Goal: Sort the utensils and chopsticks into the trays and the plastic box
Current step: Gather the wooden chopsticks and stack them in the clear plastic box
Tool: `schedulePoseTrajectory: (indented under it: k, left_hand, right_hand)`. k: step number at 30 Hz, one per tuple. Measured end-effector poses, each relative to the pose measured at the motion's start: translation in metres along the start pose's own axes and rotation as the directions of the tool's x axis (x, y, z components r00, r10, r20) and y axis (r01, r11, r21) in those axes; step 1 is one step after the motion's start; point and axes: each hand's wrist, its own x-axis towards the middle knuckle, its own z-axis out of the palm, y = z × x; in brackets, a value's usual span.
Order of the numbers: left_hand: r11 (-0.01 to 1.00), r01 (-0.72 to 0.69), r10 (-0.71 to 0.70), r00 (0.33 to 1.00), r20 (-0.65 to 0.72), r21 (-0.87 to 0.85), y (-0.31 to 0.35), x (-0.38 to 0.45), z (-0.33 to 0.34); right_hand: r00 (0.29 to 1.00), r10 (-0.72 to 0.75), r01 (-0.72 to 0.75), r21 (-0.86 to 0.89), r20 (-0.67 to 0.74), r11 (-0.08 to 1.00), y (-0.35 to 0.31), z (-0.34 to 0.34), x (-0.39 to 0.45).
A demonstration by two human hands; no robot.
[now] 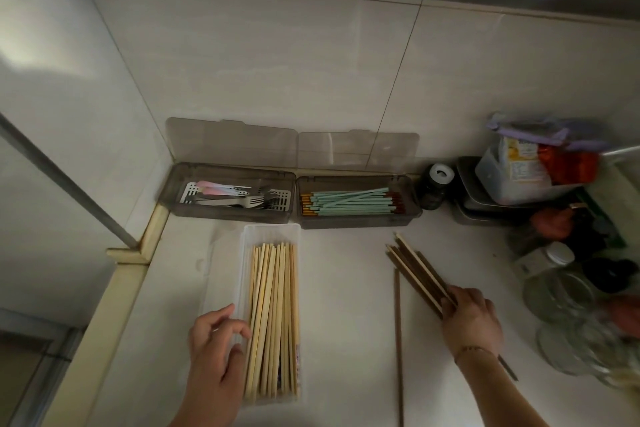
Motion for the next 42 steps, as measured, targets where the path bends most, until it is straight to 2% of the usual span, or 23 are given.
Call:
schedulePoseTrajectory:
  k: [4,7,11,17,21,23,26,29,31,33,35,37,38,40,42]
  left_hand:
    - [1.000,0.013,-0.013,1.000,-0.011,-0.006,-0.004,-0.001,0.001]
    - [1.000,0.008,-0.008,1.000,-0.006,-0.006,-0.006,0.000,0.002]
    - [1.000,0.005,-0.005,1.000,-0.013,-0.004,-0.007,0.000,0.002]
    - [1.000,-0.009,0.009,1.000,-0.017,-0.026,-0.005,0.000,0.002]
    - [0.999,0.009,-0.009,1.000,0.005,-0.038,-0.007,0.000,0.002]
    - [0.999,0.019,-0.019,1.000,0.008,-0.032,-0.007,0.000,0.002]
    - [1.000,0.019,-0.019,1.000,0.023,-0.018,-0.008,-0.001,0.002]
    - [0.999,0.023,-0.023,0.999,0.040,-0.023,-0.008,-0.001,0.000]
    - [1.000,0.018,-0.017,0.999,0.050,-0.022,-0.006,-0.001,-0.002]
    - [0.999,0.011,-0.009,0.999,0.052,-0.037,-0.006,-0.001,-0.002]
    - [0.999,0.011,-0.008,0.999,0.053,-0.052,-0.005,0.000,-0.003]
    - [0.999,0.007,-0.005,0.999,0.049,-0.051,-0.004,0.000,-0.004]
    - [0.999,0.006,-0.003,0.999,0.049,-0.046,-0.003,0.000,-0.004]
    - [0.999,0.008,-0.006,0.998,0.054,-0.040,-0.001,0.000,-0.005]
    - [0.999,0.007,-0.005,0.998,0.055,-0.037,-0.001,0.000,-0.005]
  right_hand:
    - [0.999,-0.026,0.031,-0.108,0.046,0.994,0.000,-0.001,0.005]
    - [0.985,0.055,-0.047,-0.052,0.161,0.998,-0.004,-0.007,0.013]
    - [0.942,0.120,-0.096,-0.090,0.314,0.991,-0.013,-0.020,0.025]
    - [0.901,0.155,-0.097,-0.159,0.405,0.982,-0.022,-0.028,0.035]
    - [0.902,0.133,-0.078,-0.149,0.410,0.986,-0.020,-0.027,0.033]
    - [0.922,0.103,-0.084,-0.067,0.373,0.994,-0.022,-0.031,0.028]
    - [0.967,-0.046,0.002,0.170,0.252,0.985,-0.035,-0.045,0.014]
    - [0.969,-0.182,0.097,0.419,0.167,0.903,-0.074,-0.064,-0.016]
    - [0.927,-0.354,0.234,0.550,0.123,0.802,-0.106,-0.075,-0.045]
    - [0.821,-0.567,0.373,0.691,0.065,0.619,-0.135,-0.077,-0.072]
    - [0.698,-0.716,0.482,0.724,0.024,0.494,-0.162,-0.069,-0.093]
    - [0.607,-0.794,0.653,0.598,-0.045,0.465,-0.184,-0.052,-0.102]
    - [0.579,-0.815,0.717,0.484,-0.012,0.502,-0.193,-0.044,-0.103]
    - [0.537,-0.826,0.794,0.228,0.172,0.564,-0.202,-0.028,-0.106]
    - [0.494,-0.792,0.839,0.042,0.359,0.543,-0.206,-0.017,-0.106]
